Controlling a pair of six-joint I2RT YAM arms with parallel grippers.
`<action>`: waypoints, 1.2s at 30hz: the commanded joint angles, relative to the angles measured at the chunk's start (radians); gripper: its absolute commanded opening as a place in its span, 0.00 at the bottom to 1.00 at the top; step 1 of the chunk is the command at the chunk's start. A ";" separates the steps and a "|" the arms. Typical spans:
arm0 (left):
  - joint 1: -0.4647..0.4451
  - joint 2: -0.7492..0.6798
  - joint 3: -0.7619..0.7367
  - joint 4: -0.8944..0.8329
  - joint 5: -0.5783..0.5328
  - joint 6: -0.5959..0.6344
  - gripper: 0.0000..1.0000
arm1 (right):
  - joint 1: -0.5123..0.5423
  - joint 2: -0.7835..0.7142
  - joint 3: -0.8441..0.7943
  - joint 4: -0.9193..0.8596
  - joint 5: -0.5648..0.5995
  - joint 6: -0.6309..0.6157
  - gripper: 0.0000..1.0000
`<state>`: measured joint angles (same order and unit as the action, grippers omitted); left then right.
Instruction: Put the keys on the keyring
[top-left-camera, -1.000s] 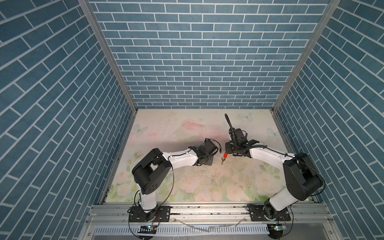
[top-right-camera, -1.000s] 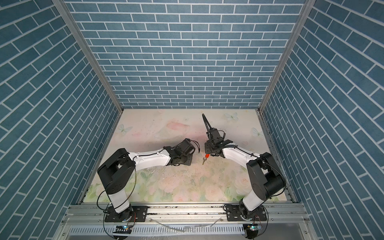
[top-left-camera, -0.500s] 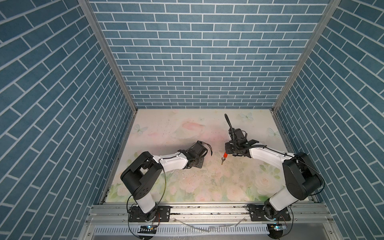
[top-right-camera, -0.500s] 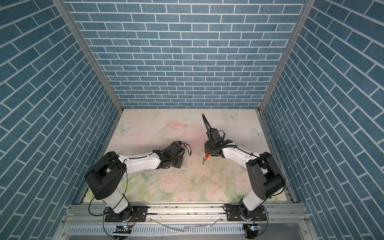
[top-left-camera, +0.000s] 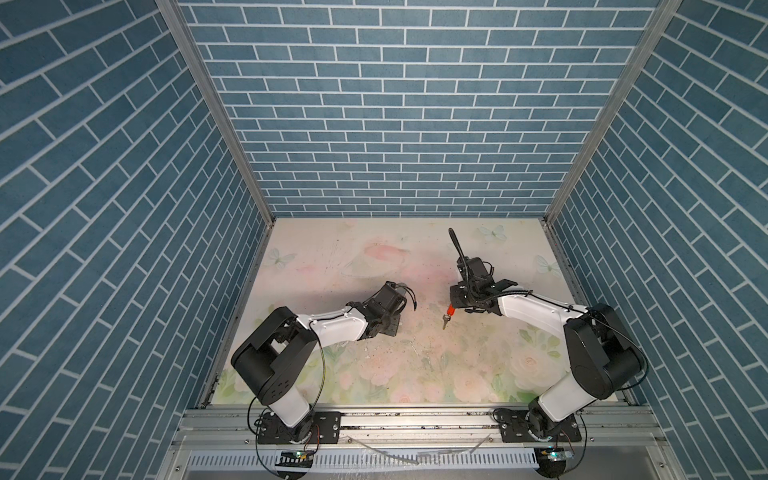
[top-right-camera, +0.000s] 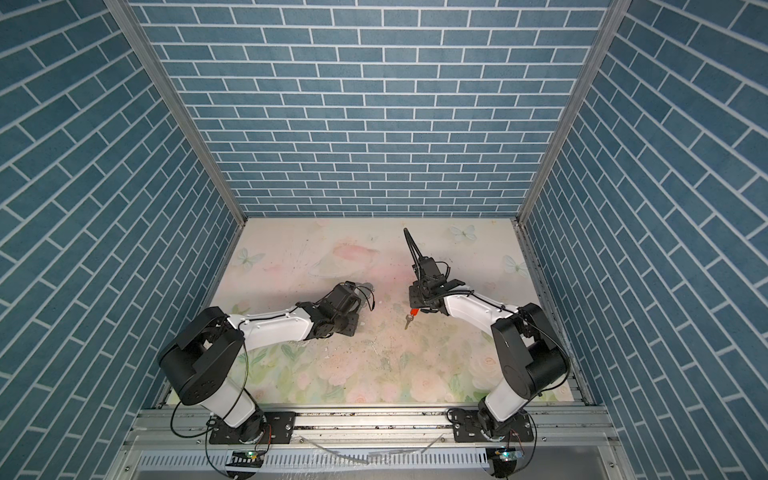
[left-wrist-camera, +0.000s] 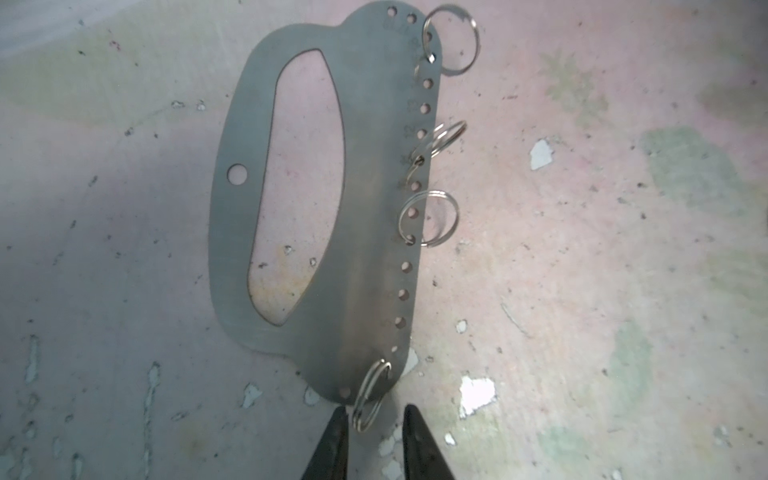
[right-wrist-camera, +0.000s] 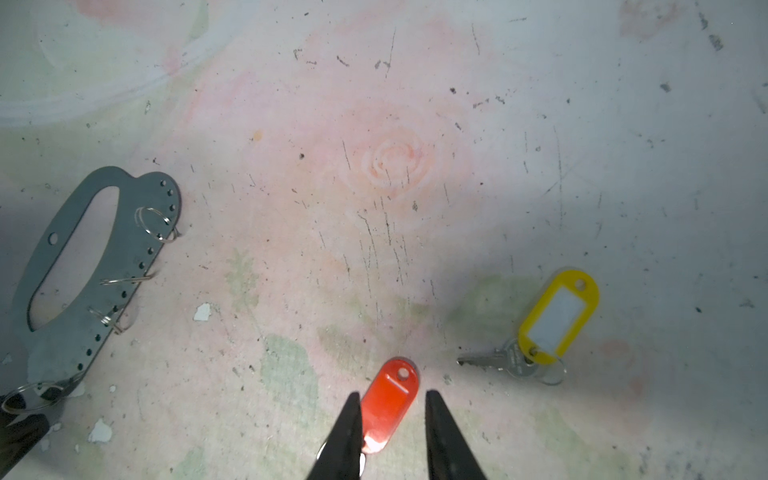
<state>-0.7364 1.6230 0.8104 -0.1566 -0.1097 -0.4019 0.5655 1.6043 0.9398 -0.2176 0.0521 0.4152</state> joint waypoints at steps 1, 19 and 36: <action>0.017 -0.049 -0.005 0.004 0.024 0.005 0.32 | -0.003 0.006 0.012 -0.016 0.000 0.029 0.28; 0.051 -0.043 0.054 -0.085 0.088 -0.029 0.35 | -0.003 0.004 0.008 -0.022 0.006 0.027 0.28; 0.066 0.113 0.174 -0.129 0.096 -0.009 0.27 | -0.003 0.002 0.010 -0.031 0.014 0.023 0.28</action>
<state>-0.6788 1.7180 0.9585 -0.2523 -0.0124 -0.4255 0.5655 1.6043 0.9398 -0.2214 0.0532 0.4152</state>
